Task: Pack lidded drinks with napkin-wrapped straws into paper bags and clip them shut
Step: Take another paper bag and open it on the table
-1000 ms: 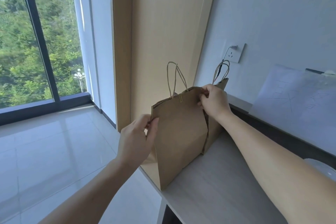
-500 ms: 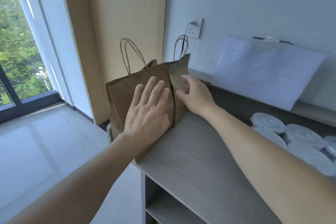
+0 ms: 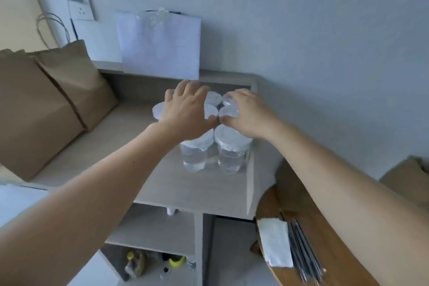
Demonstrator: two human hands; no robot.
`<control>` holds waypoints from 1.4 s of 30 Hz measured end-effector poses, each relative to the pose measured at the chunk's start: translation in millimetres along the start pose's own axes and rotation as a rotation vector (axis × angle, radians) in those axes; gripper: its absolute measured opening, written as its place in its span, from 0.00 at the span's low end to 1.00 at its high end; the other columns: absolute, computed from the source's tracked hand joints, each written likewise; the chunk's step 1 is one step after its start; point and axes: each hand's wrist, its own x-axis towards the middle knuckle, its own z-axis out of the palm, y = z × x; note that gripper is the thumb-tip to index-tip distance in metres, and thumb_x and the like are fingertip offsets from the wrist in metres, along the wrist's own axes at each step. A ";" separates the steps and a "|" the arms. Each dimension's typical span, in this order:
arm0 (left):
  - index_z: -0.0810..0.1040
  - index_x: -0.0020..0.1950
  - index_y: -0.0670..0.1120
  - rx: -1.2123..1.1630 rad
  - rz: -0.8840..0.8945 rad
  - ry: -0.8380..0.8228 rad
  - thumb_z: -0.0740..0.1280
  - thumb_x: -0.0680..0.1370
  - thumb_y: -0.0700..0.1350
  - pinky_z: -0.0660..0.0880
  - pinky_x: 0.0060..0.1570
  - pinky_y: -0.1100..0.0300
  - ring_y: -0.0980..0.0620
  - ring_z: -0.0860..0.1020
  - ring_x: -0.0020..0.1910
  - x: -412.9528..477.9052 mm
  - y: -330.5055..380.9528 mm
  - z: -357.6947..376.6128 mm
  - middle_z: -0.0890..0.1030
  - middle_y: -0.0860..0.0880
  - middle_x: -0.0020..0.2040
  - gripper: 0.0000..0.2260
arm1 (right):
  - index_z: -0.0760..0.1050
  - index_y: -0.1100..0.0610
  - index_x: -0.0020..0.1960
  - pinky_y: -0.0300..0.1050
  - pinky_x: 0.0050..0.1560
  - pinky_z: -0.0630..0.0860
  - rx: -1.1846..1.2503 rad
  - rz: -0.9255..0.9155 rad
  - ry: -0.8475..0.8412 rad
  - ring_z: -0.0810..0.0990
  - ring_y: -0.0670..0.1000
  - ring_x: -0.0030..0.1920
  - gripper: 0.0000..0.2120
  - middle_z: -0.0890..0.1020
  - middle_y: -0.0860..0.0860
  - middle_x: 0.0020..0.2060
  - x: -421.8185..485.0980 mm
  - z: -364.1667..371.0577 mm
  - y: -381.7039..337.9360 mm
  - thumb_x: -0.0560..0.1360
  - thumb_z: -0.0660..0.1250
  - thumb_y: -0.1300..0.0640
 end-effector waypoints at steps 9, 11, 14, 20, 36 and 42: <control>0.60 0.77 0.51 -0.012 0.316 -0.132 0.66 0.73 0.61 0.56 0.72 0.44 0.45 0.54 0.77 32.9 222.5 31.9 0.59 0.47 0.78 0.36 | 0.64 0.55 0.74 0.55 0.66 0.66 -0.037 0.360 0.005 0.63 0.58 0.73 0.32 0.66 0.55 0.72 -133.7 -57.2 167.9 0.76 0.64 0.41; 0.60 0.78 0.50 -0.015 0.366 -0.190 0.65 0.74 0.61 0.56 0.72 0.43 0.44 0.56 0.76 38.3 258.7 51.1 0.59 0.47 0.78 0.35 | 0.67 0.57 0.71 0.56 0.65 0.69 -0.025 0.428 0.003 0.65 0.58 0.71 0.30 0.68 0.56 0.70 -150.1 -59.4 196.8 0.76 0.64 0.42; 0.62 0.76 0.49 -0.025 0.379 -0.284 0.66 0.74 0.60 0.59 0.70 0.44 0.44 0.59 0.75 49.3 298.5 85.1 0.63 0.47 0.75 0.34 | 0.67 0.56 0.72 0.57 0.66 0.70 -0.014 0.506 -0.026 0.66 0.58 0.71 0.30 0.69 0.55 0.71 -165.3 -57.0 236.8 0.76 0.63 0.41; 0.67 0.70 0.48 -0.083 0.215 -0.512 0.64 0.75 0.56 0.65 0.65 0.45 0.42 0.67 0.67 69.4 325.5 177.6 0.70 0.45 0.68 0.26 | 0.64 0.56 0.75 0.53 0.66 0.70 -0.004 0.626 -0.162 0.69 0.57 0.70 0.30 0.68 0.54 0.73 -169.1 -33.8 318.8 0.78 0.63 0.43; 0.61 0.77 0.47 -0.176 -0.078 -0.635 0.62 0.78 0.55 0.64 0.68 0.46 0.43 0.62 0.73 89.1 300.4 327.4 0.65 0.45 0.75 0.29 | 0.78 0.62 0.58 0.52 0.51 0.80 0.107 0.556 -0.479 0.81 0.56 0.51 0.23 0.83 0.56 0.53 -96.8 96.3 451.1 0.79 0.61 0.43; 0.61 0.77 0.48 -0.213 -0.315 -0.716 0.62 0.78 0.55 0.67 0.68 0.46 0.45 0.62 0.73 51.4 307.0 336.5 0.65 0.47 0.75 0.29 | 0.72 0.55 0.35 0.43 0.31 0.70 0.187 0.453 -0.621 0.80 0.52 0.37 0.16 0.80 0.52 0.35 -66.7 151.9 486.3 0.78 0.61 0.47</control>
